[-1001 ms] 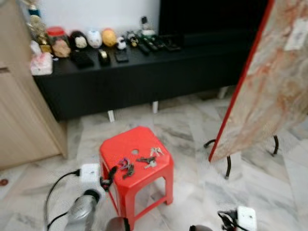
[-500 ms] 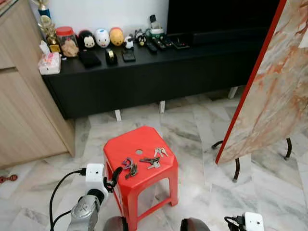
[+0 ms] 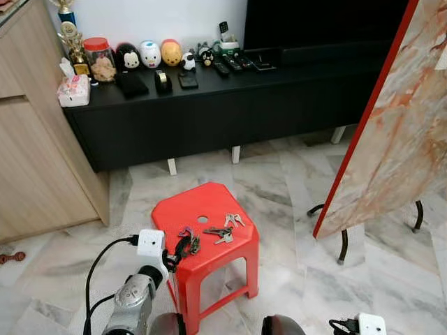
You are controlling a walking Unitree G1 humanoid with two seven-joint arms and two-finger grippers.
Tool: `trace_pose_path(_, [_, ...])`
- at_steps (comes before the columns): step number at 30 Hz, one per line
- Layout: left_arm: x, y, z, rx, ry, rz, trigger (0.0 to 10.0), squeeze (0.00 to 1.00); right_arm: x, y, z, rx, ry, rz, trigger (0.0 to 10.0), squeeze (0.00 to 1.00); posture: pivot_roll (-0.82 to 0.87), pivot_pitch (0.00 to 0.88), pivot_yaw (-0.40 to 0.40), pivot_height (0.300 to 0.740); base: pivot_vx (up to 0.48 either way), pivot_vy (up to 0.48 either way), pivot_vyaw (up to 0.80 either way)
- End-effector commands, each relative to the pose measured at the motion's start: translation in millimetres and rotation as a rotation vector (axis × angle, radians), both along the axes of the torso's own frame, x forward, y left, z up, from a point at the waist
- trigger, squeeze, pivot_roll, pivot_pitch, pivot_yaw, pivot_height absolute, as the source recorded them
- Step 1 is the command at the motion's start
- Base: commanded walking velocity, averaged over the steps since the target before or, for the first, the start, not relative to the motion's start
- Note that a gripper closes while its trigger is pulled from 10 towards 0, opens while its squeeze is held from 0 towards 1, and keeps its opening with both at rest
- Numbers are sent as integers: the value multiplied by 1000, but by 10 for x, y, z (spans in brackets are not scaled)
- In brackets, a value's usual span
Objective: Hang keys on a hook
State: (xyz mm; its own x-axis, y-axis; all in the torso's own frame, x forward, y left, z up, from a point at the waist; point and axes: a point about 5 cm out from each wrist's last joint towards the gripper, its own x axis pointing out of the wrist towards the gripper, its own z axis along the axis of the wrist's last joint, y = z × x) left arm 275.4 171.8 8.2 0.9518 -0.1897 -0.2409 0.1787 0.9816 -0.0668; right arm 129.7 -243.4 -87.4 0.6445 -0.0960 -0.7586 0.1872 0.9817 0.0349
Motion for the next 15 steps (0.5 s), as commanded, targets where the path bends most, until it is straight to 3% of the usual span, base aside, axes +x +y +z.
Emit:
trace_pose_path(1, [-11,1,-24,19,12,-10,10000,0,-12,-24,-1,1,7,-11,10000,0,-57,0,-45,620,0,0,0])
trace_pose_path(15, [-44,72,-43,35,14,9,10000,0,-16,-26,-5,8,15,-13,10000,0,-52,0,-31,620,257,0,0])
